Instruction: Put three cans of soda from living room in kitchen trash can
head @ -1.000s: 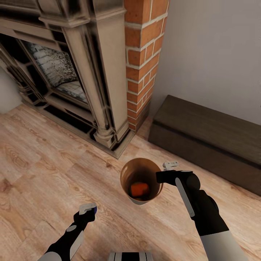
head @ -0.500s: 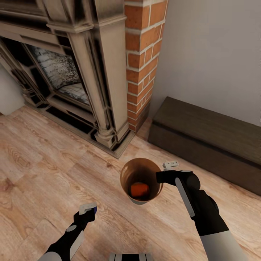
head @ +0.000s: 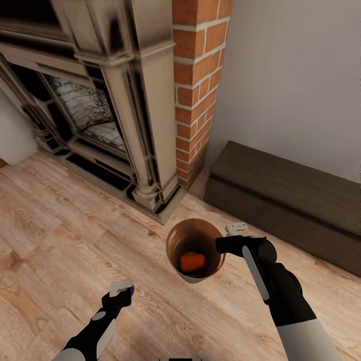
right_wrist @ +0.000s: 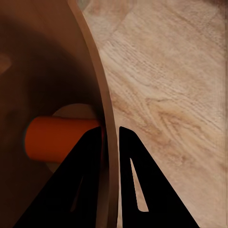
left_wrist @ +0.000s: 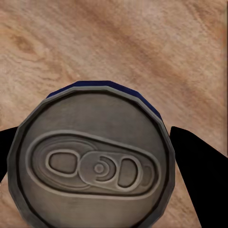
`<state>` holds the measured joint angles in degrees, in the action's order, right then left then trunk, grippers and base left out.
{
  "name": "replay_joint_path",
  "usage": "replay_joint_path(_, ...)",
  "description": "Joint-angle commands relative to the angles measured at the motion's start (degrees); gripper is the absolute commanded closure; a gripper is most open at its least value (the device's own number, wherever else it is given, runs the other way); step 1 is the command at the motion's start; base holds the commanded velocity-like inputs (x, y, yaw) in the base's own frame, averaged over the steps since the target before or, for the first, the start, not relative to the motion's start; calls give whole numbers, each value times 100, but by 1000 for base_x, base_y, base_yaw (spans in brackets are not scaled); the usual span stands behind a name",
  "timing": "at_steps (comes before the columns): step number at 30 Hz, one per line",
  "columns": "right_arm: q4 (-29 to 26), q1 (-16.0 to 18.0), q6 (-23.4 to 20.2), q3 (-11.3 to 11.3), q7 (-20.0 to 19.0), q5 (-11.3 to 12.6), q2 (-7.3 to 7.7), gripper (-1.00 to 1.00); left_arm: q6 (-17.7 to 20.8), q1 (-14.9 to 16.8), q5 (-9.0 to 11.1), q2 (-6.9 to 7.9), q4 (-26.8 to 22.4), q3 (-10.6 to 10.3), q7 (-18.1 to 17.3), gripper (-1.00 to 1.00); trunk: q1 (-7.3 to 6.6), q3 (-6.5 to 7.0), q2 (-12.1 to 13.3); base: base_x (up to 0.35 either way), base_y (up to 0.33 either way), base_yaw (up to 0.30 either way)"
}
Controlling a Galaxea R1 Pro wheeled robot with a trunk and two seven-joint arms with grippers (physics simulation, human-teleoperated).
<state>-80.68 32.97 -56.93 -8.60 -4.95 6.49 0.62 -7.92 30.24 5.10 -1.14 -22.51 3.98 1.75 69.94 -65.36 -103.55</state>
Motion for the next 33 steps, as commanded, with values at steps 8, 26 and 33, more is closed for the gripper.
replay_joint_path(8,0,-1,-2,-1,-32,133,-1,100,1,0,0,0,1,-2,1,100,-177,220,322,0,0,0)
replay_joint_path(26,8,-1,-2,-2,-21,125,-1,100,1,0,0,0,-8,-2,-2,100,-572,713,1044,0,0,0)
replay_joint_path(33,15,0,-1,-9,-15,124,-1,100,7,0,0,0,-8,-2,-7,100,-726,905,1325,0,0,0)
